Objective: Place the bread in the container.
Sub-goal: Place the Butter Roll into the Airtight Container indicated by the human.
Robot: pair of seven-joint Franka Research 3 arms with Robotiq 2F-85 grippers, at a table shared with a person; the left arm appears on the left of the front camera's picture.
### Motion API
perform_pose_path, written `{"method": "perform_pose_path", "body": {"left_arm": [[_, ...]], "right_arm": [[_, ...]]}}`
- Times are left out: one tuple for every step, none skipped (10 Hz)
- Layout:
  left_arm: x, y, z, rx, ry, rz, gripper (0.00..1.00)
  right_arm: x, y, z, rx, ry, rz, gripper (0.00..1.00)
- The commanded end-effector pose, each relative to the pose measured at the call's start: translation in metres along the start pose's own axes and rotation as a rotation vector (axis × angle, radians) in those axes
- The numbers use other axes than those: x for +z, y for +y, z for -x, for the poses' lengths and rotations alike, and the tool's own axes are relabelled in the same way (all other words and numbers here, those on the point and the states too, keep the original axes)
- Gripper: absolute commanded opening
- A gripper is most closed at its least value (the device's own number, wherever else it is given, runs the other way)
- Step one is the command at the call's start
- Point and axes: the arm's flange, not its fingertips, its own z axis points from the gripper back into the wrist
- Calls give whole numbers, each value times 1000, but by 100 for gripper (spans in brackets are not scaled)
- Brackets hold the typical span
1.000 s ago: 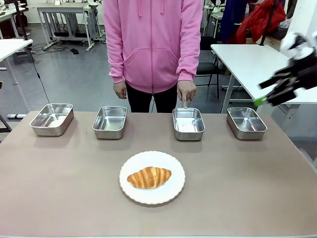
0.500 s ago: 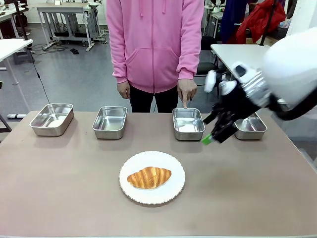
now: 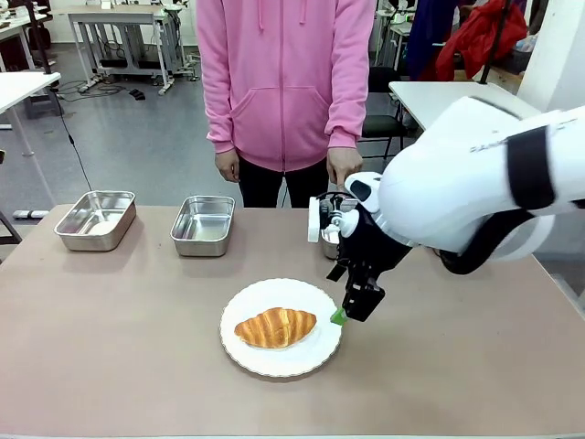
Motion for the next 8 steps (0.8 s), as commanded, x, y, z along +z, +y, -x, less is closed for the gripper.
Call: {"method": "perform_pose_path", "body": {"left_arm": [[1,-2,-1,-8,-3,-2,100],[1,-2,-1,-8,-3,-2,100],[1,-2,-1,-8,-3,-2,100],[1,-2,-1,-8,-3,-2,100],[1,-2,-1,-8,-3,-2,100],[1,-2,-1,-8,-3,-2,100],[1,-2,-1,-8,-3,-2,100],[1,-2,-1,-8,-3,-2,100]], "right_arm": [[10,6,-2,7,-16,9,100],[10,6,-2,7,-16,9,100],[10,6,-2,7,-16,9,100],[10,6,-2,7,-16,9,100],[10,6,-2,7,-16,9,100],[10,6,-2,7,-16,9,100],[11,3,-6,16,-2,16,100],[6,-16,-19,63,27,-10,100]]}}
